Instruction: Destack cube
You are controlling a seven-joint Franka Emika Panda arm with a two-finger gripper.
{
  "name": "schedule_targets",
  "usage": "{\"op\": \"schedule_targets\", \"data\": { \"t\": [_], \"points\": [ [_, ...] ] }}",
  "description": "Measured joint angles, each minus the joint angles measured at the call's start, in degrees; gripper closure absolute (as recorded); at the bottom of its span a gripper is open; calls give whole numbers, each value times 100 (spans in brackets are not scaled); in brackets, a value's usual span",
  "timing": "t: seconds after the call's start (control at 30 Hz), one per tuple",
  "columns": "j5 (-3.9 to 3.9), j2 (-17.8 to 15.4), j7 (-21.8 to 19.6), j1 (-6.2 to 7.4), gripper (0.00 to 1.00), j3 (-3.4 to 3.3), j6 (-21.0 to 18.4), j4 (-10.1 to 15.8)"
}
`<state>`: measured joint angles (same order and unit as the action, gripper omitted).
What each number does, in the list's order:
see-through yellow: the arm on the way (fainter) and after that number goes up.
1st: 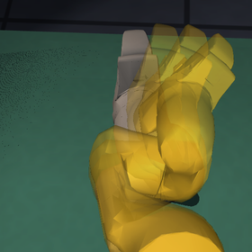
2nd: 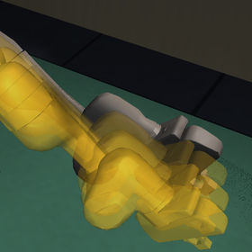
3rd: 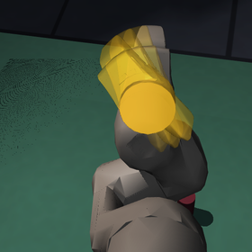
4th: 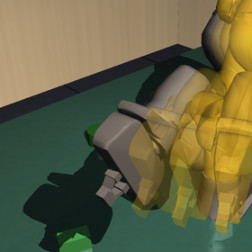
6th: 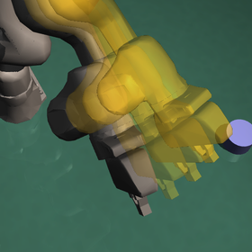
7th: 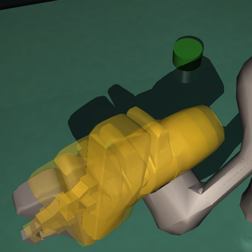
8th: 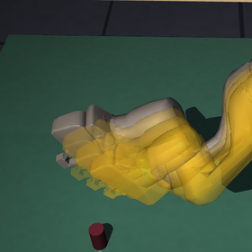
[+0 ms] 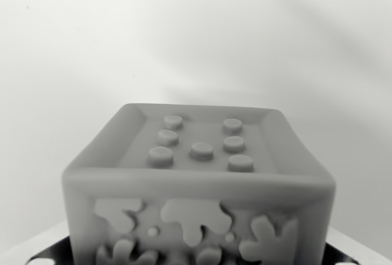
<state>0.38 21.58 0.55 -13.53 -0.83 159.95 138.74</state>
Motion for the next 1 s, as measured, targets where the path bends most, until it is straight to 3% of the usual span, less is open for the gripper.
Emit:
{"op": "schedule_targets", "data": {
  "t": [0.47, 1.0],
  "points": [
    [3, 431, 3, -16, 100, 17, 324, -105],
    [3, 656, 3, -20, 100, 24, 488, -173]
  ]
}}
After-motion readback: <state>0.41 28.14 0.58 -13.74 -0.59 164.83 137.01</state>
